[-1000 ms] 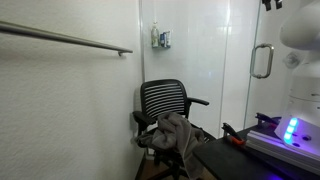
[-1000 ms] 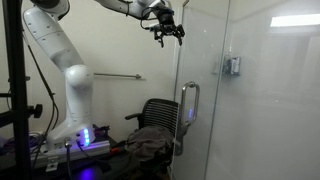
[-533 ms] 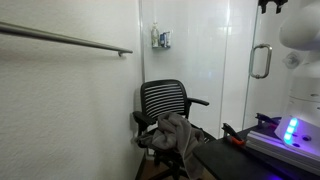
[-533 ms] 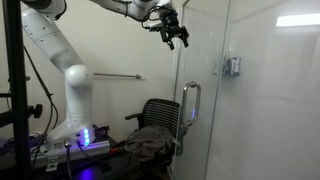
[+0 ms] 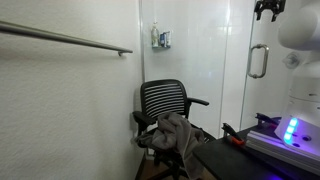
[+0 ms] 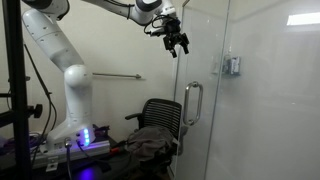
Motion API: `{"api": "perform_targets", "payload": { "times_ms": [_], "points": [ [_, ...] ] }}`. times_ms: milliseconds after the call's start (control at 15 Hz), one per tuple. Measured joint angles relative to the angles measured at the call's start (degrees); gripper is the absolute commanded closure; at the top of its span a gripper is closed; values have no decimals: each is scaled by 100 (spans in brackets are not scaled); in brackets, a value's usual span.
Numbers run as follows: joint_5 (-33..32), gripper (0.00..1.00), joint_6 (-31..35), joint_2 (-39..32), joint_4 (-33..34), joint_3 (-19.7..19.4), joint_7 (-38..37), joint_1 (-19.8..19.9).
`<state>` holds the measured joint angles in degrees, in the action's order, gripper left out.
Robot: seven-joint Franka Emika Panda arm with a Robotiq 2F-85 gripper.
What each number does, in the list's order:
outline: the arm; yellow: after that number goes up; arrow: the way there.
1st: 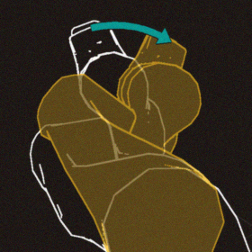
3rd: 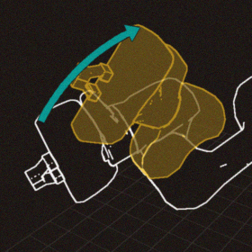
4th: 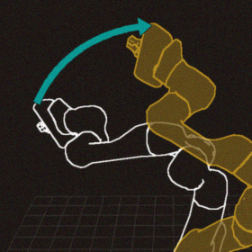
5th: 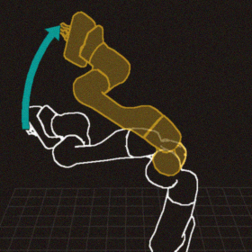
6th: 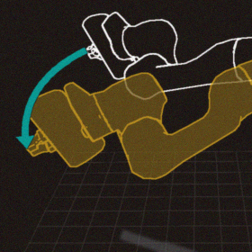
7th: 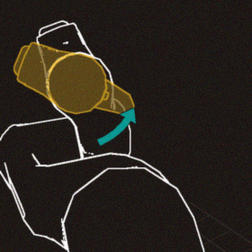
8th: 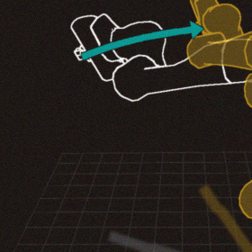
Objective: Put the towel on the chair and close the door
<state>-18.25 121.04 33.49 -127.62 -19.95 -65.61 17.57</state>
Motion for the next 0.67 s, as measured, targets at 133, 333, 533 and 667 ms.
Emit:
{"api": "perform_targets", "payload": {
  "times_ms": [133,333,533,667],
  "points": [
    [-15,0,16,-5,-13,221,-107,237],
    [-14,0,103,-178,-51,577,-846,616],
    [29,0,177,-624,-1,681,-1571,704],
    [182,0,222,-1030,166,678,-1897,703]
  ]
}}
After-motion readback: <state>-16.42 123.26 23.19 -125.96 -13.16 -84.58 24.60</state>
